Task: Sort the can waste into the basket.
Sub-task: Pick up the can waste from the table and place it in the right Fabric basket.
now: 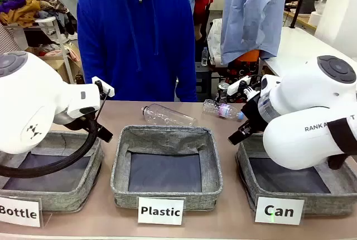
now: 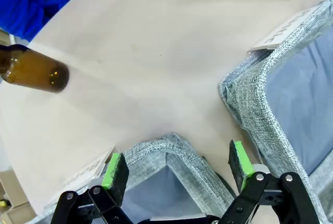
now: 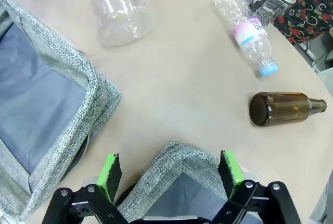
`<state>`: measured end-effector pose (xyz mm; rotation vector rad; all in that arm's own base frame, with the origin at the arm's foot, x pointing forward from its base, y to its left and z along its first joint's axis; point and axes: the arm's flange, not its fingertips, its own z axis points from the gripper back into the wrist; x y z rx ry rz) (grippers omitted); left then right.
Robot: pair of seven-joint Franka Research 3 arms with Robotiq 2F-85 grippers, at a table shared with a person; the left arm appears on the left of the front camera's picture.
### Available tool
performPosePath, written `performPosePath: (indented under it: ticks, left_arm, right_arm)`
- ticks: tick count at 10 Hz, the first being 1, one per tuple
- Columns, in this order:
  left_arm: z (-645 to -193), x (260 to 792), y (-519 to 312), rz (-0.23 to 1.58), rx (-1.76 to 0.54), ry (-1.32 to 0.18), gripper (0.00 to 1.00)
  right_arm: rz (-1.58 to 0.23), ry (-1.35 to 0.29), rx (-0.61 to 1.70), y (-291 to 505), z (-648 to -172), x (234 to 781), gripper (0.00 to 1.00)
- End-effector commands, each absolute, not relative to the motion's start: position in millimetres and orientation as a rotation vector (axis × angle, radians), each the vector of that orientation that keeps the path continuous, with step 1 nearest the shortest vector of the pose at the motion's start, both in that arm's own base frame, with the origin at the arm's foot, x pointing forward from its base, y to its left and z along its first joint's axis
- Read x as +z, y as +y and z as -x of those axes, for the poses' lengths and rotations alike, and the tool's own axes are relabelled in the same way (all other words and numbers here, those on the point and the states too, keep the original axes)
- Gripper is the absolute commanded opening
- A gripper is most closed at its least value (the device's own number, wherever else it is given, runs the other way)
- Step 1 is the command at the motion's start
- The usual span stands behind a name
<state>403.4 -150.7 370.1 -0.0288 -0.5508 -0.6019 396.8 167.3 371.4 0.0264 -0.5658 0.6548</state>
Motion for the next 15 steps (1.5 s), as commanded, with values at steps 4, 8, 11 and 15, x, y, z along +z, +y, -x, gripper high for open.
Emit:
performPosePath:
  ticks: [4,8,11,15]
  left_arm:
    - [-403.4,370.2,-150.8,0.029,-0.602,-0.551,1.0]
    - [-403.4,370.2,-150.8,0.029,-0.602,-0.551,1.0]
    - [-403.4,370.2,-150.8,0.029,-0.602,-0.551,1.0]
    - [-373.0,451.0,-153.2,0.171,-0.437,-0.575,1.0]
  right_arm:
    - [-0.026,-0.566,0.655,167.3,-396.8,371.4,1.0]
    - [-0.026,-0.566,0.655,167.3,-396.8,371.4,1.0]
    - [-0.026,-0.566,0.655,167.3,-396.8,371.4,1.0]
    - [-0.049,-0.478,0.4,174.3,-372.2,445.9,1.0]
